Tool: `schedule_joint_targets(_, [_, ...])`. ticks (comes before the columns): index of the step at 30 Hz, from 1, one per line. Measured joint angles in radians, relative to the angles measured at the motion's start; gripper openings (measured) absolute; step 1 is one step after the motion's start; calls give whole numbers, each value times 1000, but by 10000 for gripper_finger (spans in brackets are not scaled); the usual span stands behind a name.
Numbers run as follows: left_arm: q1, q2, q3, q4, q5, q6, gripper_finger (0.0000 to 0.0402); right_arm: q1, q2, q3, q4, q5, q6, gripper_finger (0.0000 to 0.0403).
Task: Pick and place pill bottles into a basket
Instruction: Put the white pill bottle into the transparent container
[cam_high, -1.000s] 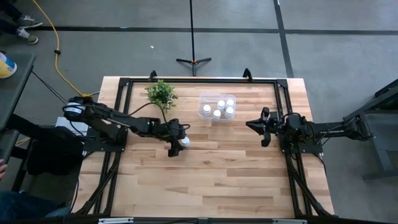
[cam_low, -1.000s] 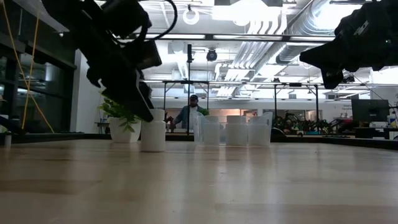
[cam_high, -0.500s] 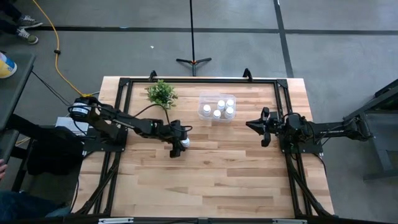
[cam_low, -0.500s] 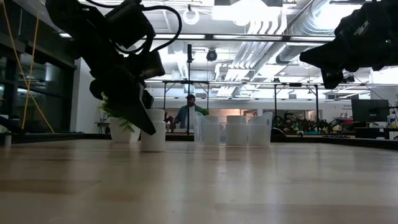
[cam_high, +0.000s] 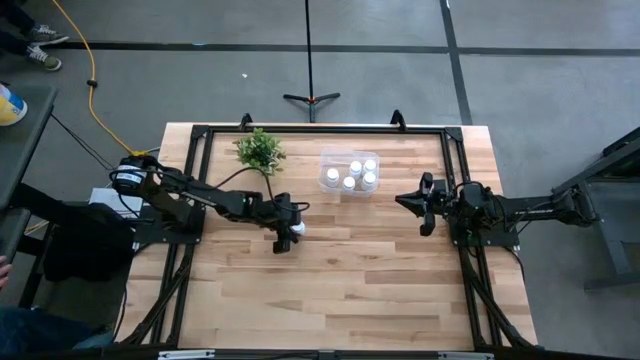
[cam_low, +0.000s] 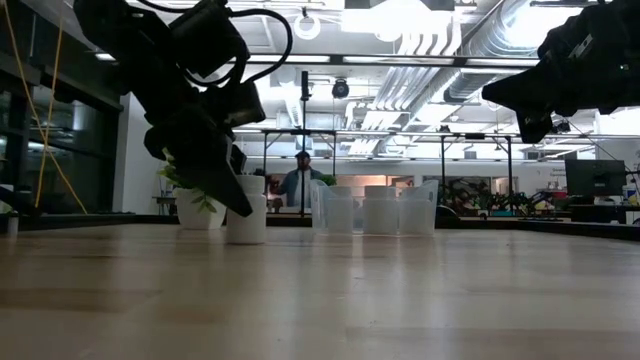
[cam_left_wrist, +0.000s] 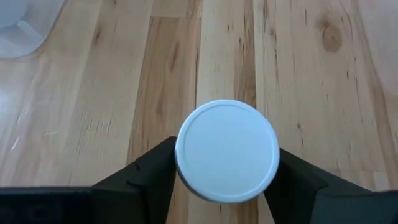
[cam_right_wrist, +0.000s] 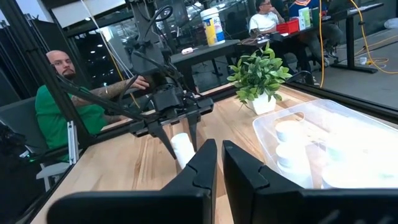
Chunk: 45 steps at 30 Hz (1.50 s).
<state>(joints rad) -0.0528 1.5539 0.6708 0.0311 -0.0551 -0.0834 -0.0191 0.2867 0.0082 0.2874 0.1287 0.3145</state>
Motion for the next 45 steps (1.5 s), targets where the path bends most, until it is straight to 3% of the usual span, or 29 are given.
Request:
schedule_joint_targets(6, [0,0,31,-4,0,0,218,0,0,0,-1,0,0,16])
schedule_joint_targets(13, [0,0,118,-9,-12,0,234,0,0,0,-2,0,0,16])
schedule_joint_targets(29, [4,0,331,-188,-86,27,222,0,0,0,-2,0,2,16])
schedule_joint_targets(45, [162,0,472,-241,-57,0,220,0,0,0,0,17,3,16])
